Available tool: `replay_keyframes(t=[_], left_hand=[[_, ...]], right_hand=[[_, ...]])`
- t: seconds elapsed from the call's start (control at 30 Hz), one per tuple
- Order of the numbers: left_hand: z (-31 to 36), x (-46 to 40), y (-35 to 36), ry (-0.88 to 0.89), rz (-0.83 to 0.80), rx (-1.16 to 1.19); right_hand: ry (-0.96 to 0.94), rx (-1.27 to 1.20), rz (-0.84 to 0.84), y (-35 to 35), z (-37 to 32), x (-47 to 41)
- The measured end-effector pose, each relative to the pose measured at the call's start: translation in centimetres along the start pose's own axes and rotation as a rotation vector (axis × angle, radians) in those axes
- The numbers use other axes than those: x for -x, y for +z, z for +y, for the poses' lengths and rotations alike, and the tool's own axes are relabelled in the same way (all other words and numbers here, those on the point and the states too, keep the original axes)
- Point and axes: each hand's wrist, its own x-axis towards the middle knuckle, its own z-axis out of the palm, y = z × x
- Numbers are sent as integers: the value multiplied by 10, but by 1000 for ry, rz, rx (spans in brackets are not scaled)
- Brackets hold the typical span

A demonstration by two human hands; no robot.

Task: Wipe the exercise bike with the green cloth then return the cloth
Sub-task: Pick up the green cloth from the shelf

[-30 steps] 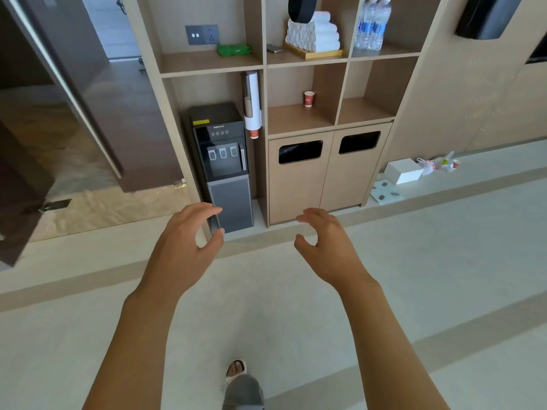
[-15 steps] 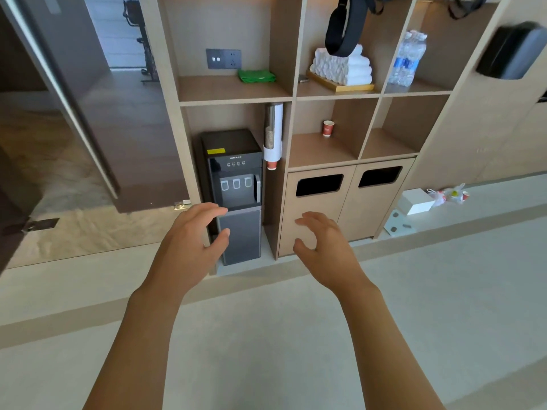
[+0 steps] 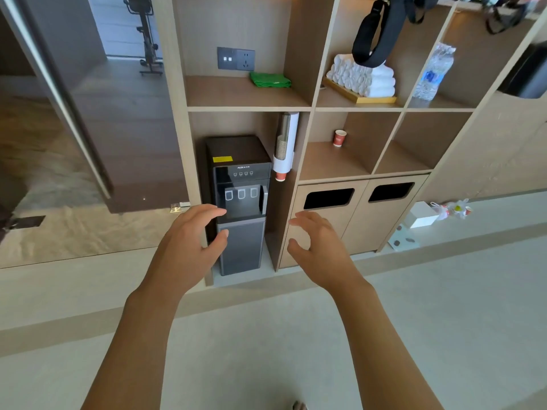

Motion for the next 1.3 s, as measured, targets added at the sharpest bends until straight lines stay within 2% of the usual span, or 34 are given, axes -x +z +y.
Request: replay_keyframes(t=[0.2,0.5,0.9,1.17,1.3], left_hand=[[-9,-51,13,-13,13,6],[3,-165,36,-18,105,-37],[0,-286,76,-88,236,-98],[-31,-351,90,-102,261,-57],[-47,-398,91,-11,241,16]], right_hand=[[-19,-19,-3,7,20,-61],[-149,-122,60,-7,64,-191],[-226,-215,-19,-16,125,-335],[-257,-202,-61,10,126,-404],[-267,-154,-42,14,118,-434]])
